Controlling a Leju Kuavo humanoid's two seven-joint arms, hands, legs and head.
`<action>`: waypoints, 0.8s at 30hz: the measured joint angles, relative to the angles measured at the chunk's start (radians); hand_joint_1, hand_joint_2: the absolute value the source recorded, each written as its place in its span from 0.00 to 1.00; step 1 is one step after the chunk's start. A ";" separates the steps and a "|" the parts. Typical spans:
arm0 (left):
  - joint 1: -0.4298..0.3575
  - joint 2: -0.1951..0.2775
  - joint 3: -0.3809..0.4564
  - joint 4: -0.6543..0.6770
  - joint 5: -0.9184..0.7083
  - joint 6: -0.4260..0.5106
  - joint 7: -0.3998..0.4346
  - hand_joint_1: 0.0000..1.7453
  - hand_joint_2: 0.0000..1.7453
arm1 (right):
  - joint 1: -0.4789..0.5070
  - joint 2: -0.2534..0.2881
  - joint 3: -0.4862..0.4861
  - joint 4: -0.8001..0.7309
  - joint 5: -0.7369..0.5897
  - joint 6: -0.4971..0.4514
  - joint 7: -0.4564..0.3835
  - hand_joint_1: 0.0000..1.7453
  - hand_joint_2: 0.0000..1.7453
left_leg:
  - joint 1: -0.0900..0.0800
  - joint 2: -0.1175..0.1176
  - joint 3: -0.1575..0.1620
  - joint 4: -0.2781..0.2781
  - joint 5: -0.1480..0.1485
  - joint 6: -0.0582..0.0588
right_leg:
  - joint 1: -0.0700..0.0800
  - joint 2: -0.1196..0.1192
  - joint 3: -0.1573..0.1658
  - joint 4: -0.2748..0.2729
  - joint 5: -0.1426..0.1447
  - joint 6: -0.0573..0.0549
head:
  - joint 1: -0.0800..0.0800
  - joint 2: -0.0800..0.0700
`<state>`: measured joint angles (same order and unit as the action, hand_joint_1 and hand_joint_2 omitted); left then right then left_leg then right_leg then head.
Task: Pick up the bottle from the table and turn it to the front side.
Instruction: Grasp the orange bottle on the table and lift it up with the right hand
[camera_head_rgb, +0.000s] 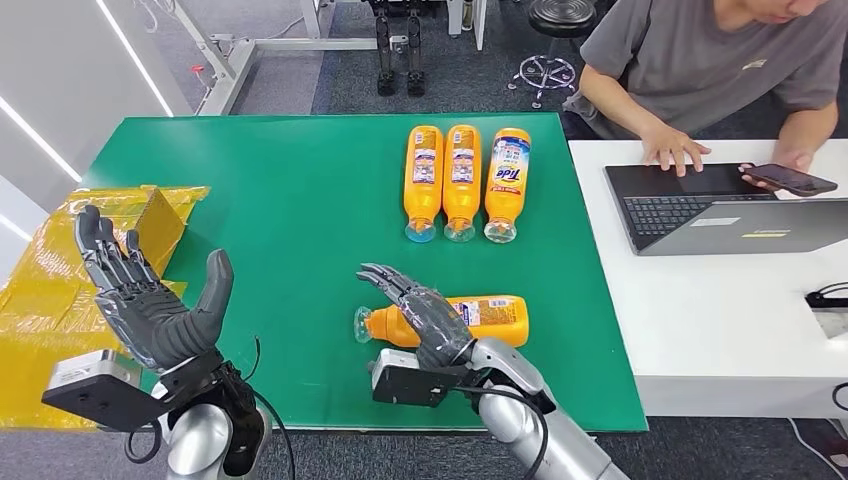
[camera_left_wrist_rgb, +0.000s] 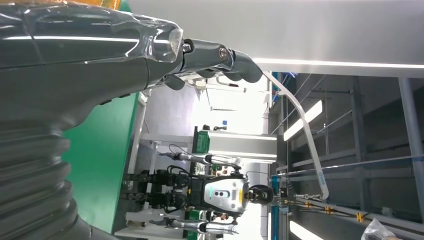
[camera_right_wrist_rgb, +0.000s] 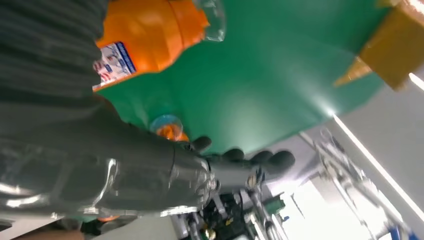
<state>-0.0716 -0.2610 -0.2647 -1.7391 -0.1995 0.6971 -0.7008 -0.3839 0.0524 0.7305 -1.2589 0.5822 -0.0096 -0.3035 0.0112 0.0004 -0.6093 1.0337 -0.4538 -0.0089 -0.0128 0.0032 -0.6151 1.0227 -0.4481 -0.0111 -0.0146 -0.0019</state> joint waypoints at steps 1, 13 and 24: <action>0.000 0.000 0.000 0.000 0.003 0.000 0.000 0.00 1.00 | -0.013 -0.006 0.004 0.015 0.013 0.005 0.001 0.00 1.00 | 0.000 0.000 0.000 0.000 0.000 0.000 | 0.000 0.000 0.000 0.000 0.000 0.000 | 0.000 0.000; -0.018 0.017 -0.031 0.012 0.060 0.000 0.000 0.00 1.00 | -0.178 -0.141 0.058 0.174 0.171 0.130 0.025 0.00 1.00 | 0.000 0.000 0.000 0.001 0.000 0.000 | 0.000 0.000 0.000 0.000 0.001 0.001 | 0.000 0.000; -0.041 0.025 -0.052 0.039 0.078 0.000 0.000 0.00 1.00 | -0.347 -0.191 0.134 0.305 0.204 0.282 0.045 0.00 1.00 | 0.000 0.000 0.000 0.001 0.001 0.000 | 0.000 0.000 0.000 0.000 0.001 0.001 | 0.000 0.000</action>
<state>-0.1129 -0.2357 -0.3164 -1.7005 -0.1214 0.6970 -0.7008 -0.7306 -0.1387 0.8650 -0.9541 0.7863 0.2727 -0.2580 0.0112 0.0002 -0.6093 1.0346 -0.4531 -0.0086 -0.0130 0.0031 -0.6152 1.0227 -0.4470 -0.0104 -0.0146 -0.0019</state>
